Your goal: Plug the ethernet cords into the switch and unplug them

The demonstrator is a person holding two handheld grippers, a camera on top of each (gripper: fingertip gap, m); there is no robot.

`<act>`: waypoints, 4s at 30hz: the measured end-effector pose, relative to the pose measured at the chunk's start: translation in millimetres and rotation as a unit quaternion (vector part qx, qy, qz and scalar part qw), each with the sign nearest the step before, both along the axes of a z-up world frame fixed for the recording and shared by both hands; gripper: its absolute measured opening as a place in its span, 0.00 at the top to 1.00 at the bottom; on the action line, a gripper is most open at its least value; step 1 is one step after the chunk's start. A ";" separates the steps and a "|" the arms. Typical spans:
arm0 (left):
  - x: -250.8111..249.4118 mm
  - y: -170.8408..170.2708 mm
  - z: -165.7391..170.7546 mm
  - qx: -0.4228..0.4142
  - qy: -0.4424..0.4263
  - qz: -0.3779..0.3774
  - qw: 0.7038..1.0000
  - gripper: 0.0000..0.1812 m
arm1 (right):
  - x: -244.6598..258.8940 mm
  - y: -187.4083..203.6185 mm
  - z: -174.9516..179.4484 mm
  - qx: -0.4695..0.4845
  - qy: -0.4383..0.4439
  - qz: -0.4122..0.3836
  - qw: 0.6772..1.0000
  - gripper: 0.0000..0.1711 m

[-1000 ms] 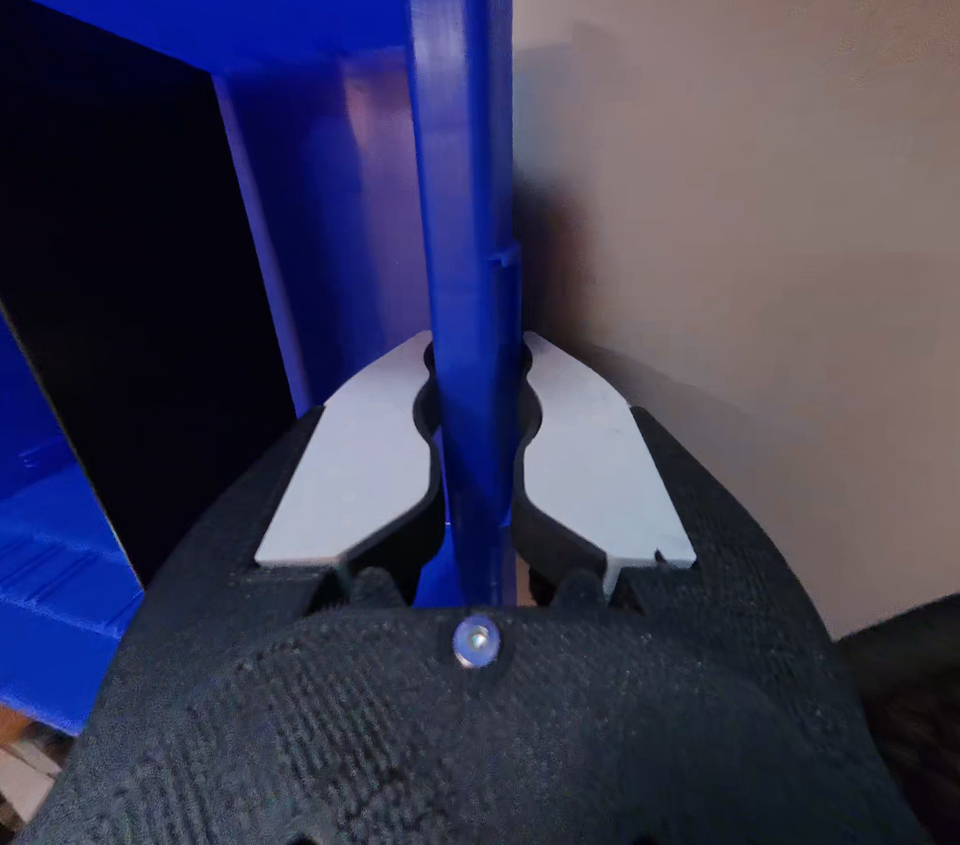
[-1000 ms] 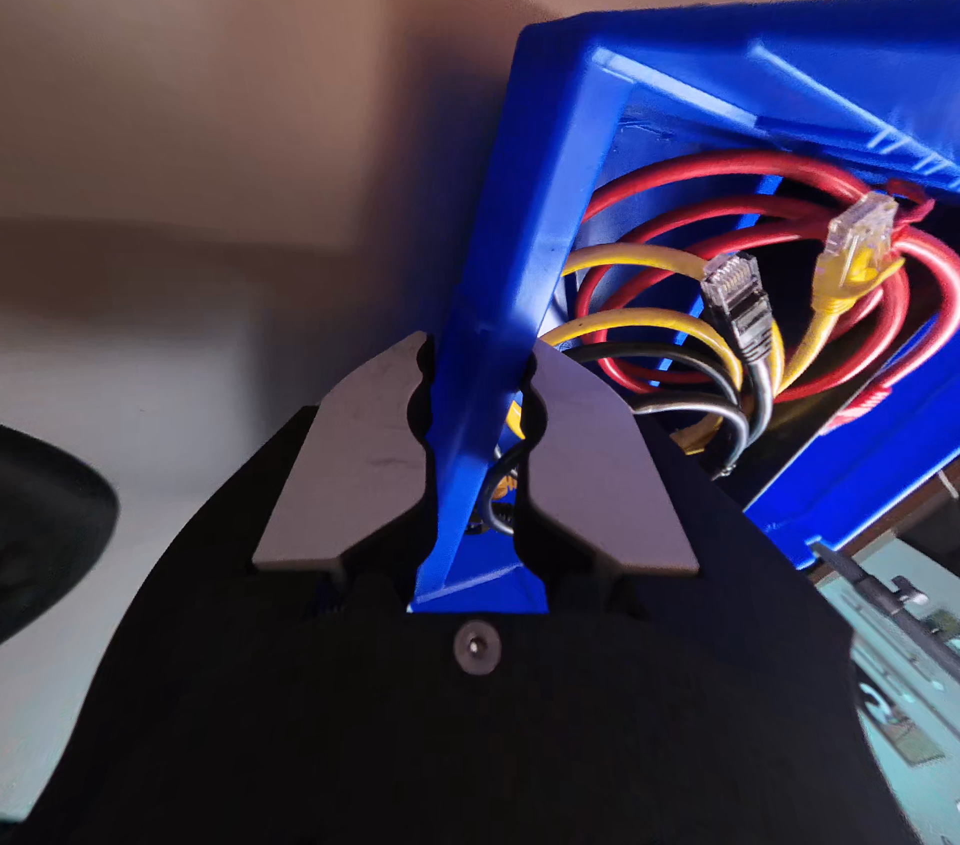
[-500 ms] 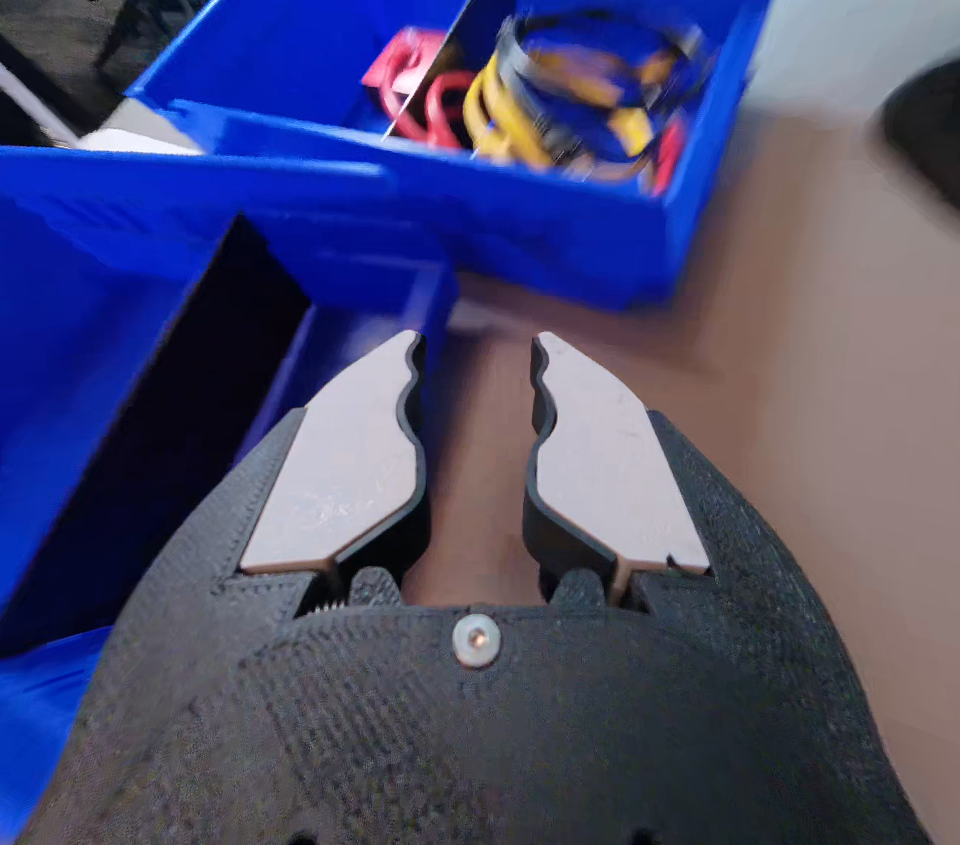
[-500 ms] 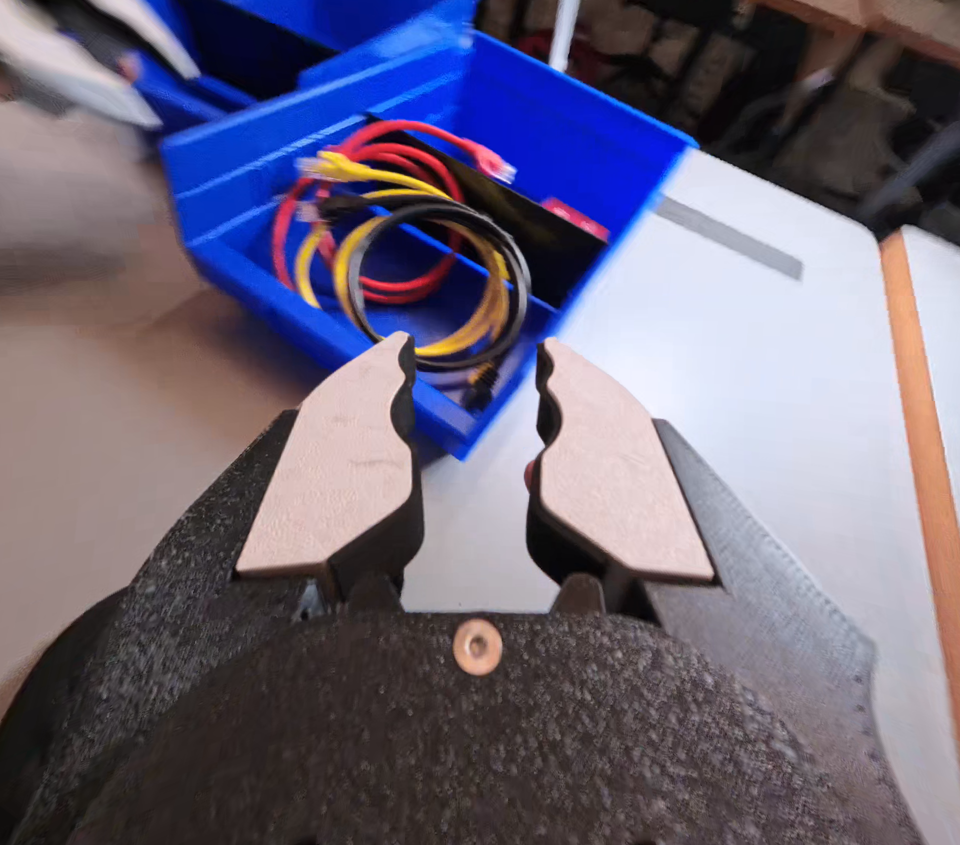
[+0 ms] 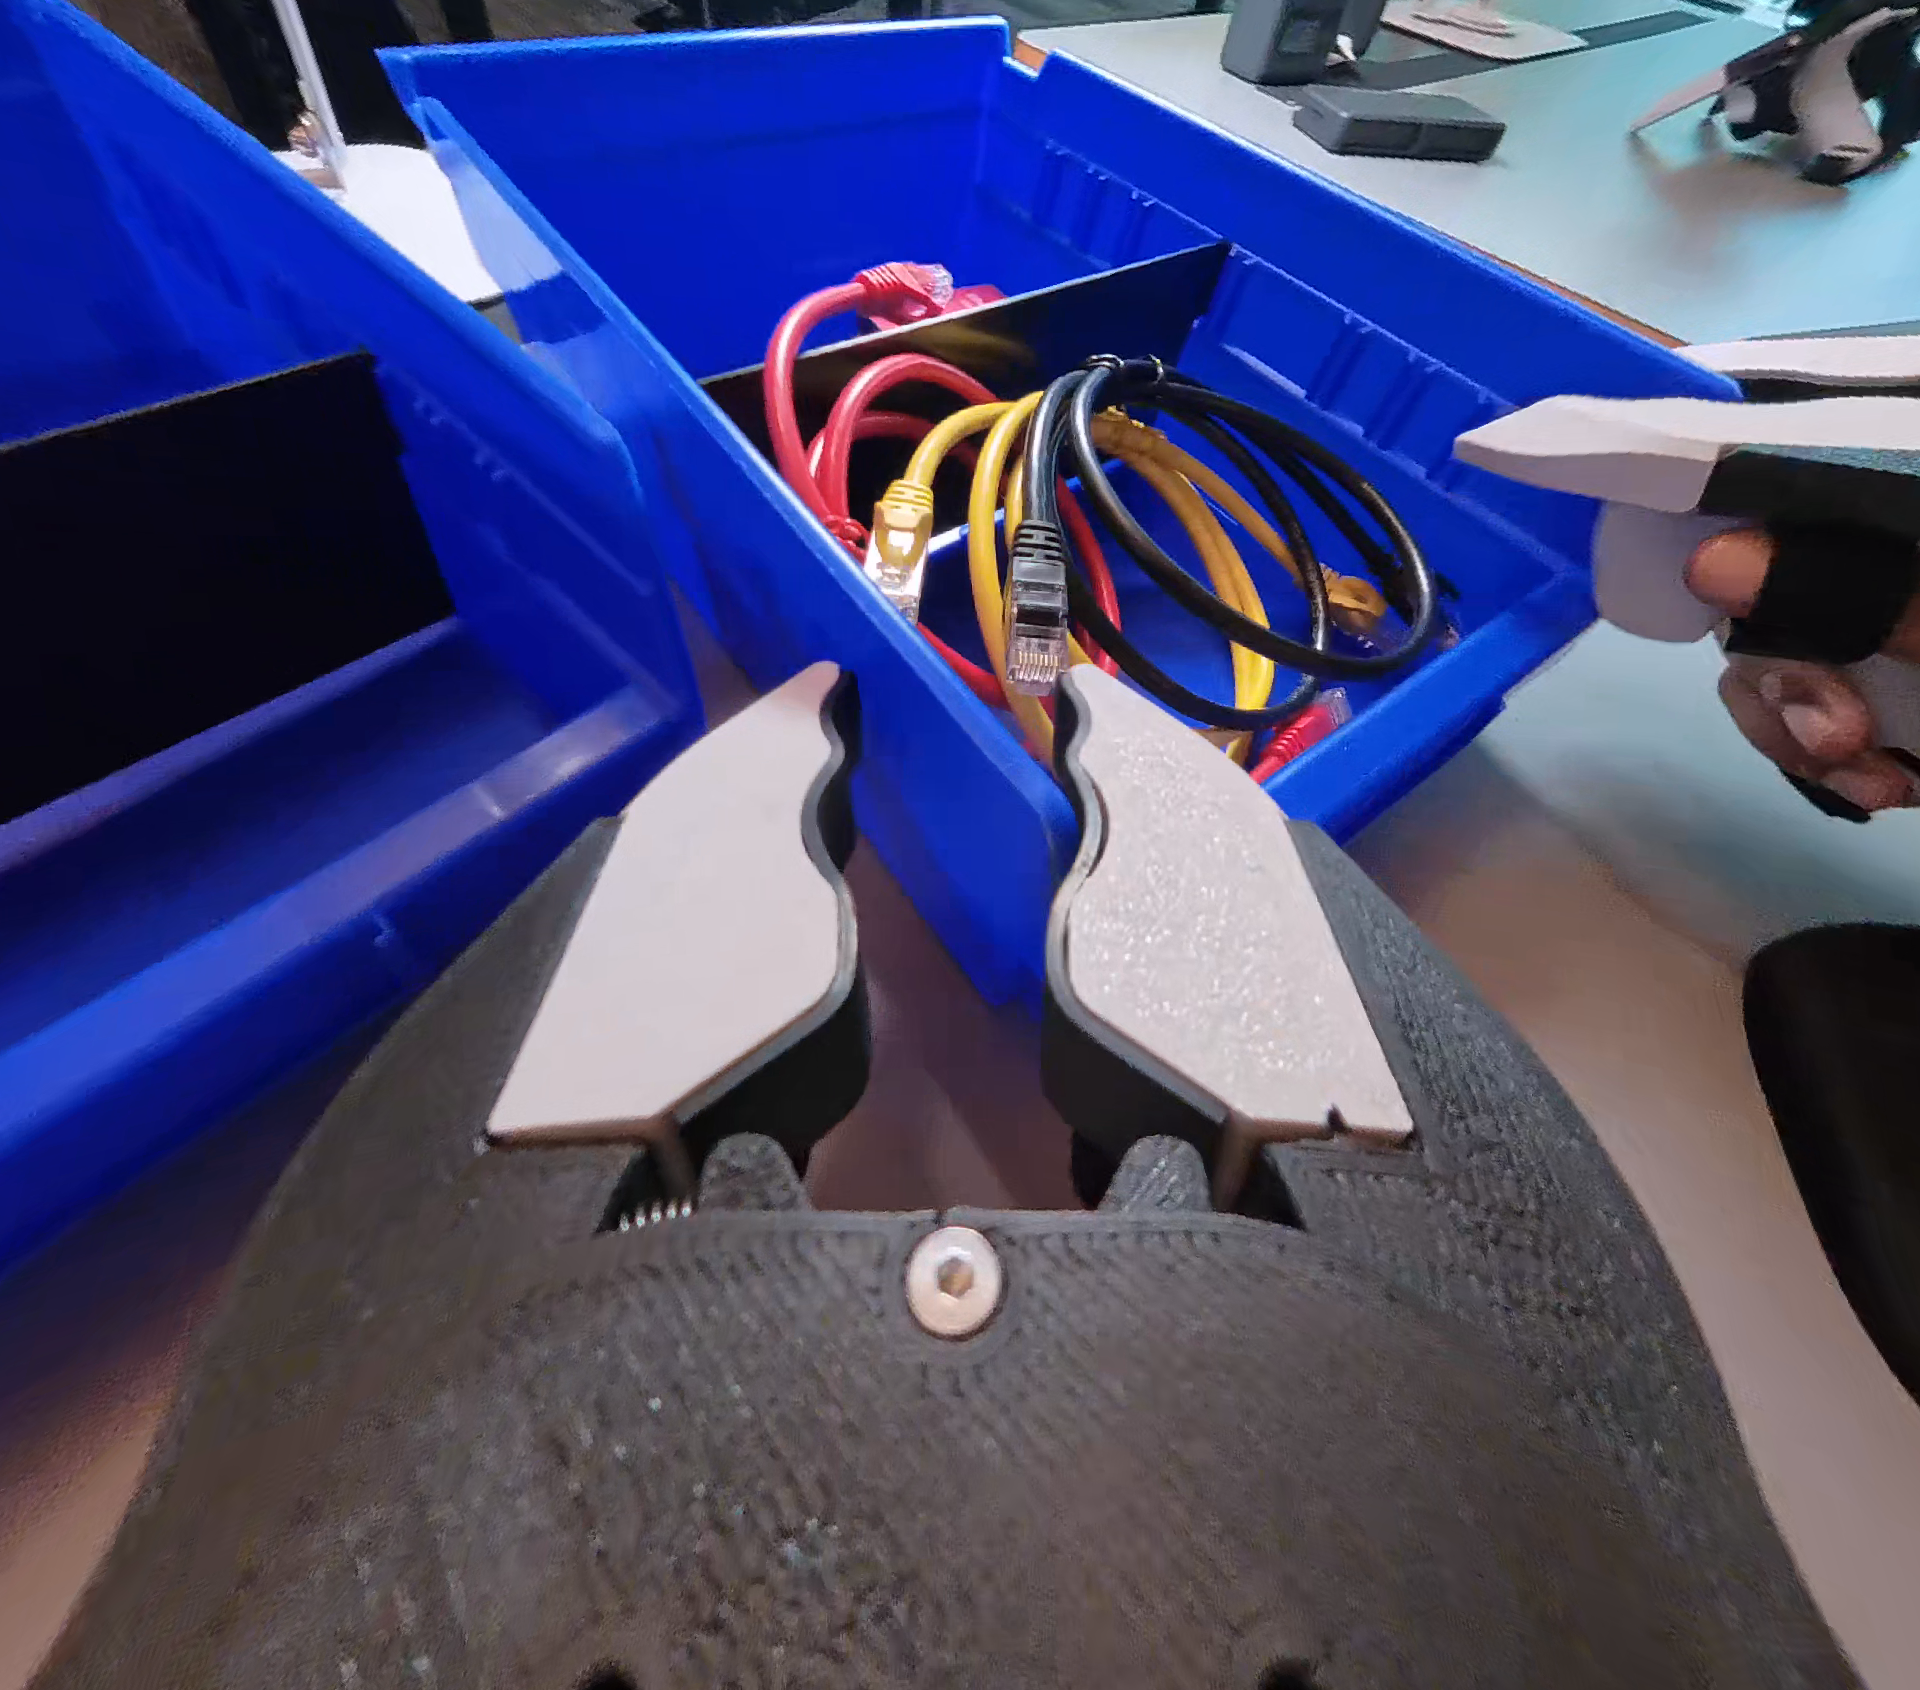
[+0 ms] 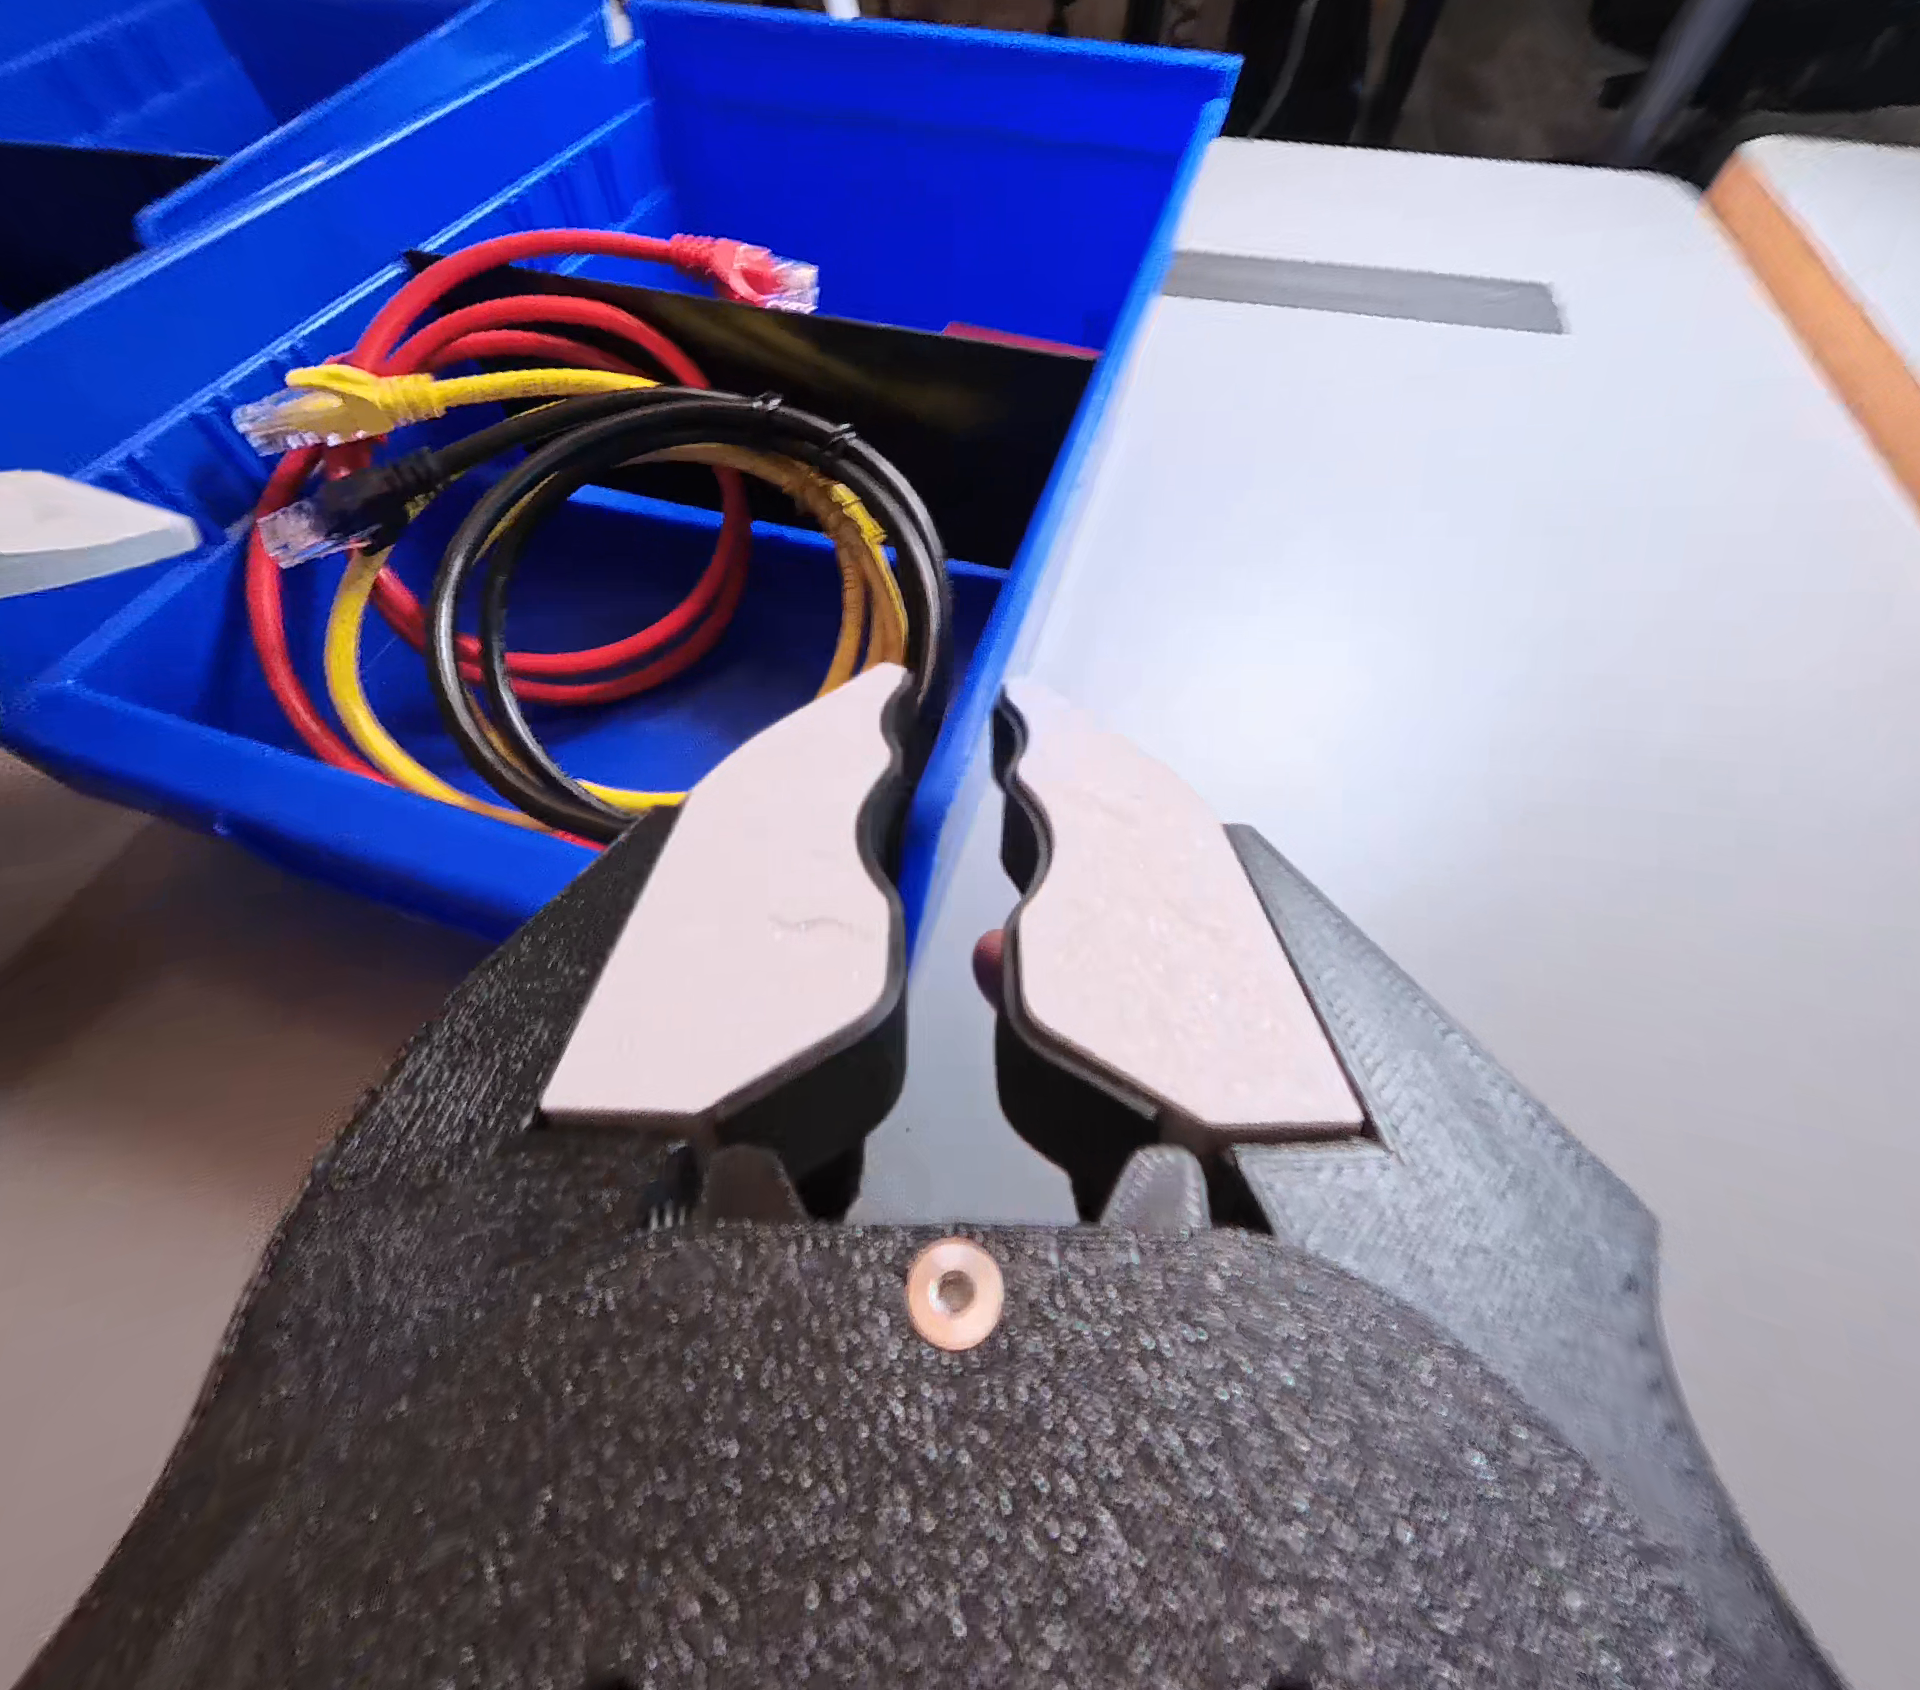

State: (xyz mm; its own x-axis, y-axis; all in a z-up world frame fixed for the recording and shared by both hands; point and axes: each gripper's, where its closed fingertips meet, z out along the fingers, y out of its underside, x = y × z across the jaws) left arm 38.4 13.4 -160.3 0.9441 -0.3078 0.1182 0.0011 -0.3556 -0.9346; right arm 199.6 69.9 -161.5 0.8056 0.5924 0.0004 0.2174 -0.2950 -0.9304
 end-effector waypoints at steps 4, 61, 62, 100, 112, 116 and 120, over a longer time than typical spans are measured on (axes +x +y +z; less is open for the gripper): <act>0.7 3.9 2.0 0.003 0.006 0.015 1.000 0.84 | 4.7 -2.5 2.3 0.009 -0.017 -0.008 1.000 0.94; -266.9 -174.5 -42.1 -0.287 0.341 -0.104 0.889 0.68 | -308.0 -76.3 -53.5 0.035 -0.445 0.491 0.748 0.69; -268.6 -172.7 -52.1 -0.307 0.349 -0.114 0.878 0.69 | -308.0 -73.7 -61.3 0.036 -0.460 0.490 0.739 0.75; -316.4 -118.1 -7.8 -0.255 0.265 -0.020 0.930 0.79 | -81.4 -10.5 23.7 0.039 -0.208 0.266 0.941 0.72; -403.5 -17.9 62.6 -0.255 0.168 0.064 0.950 0.70 | -126.7 -46.5 26.5 0.061 -0.015 0.294 0.954 0.68; -434.4 19.5 27.4 -0.326 0.236 0.029 0.915 0.69 | -130.6 -54.5 22.2 0.056 0.001 0.325 0.944 0.65; -449.7 37.5 -10.7 -0.393 0.300 -0.030 0.869 0.67 | -129.0 -60.2 22.2 0.060 0.017 0.347 0.936 0.62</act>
State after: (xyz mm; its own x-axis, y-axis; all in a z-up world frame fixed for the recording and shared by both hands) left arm -411.3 50.9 -171.1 0.8935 -0.4051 -0.1939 -0.4427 -0.8670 -0.2288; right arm 70.7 9.7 -139.2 0.2267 0.9706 0.0813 0.2880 0.0129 -0.9575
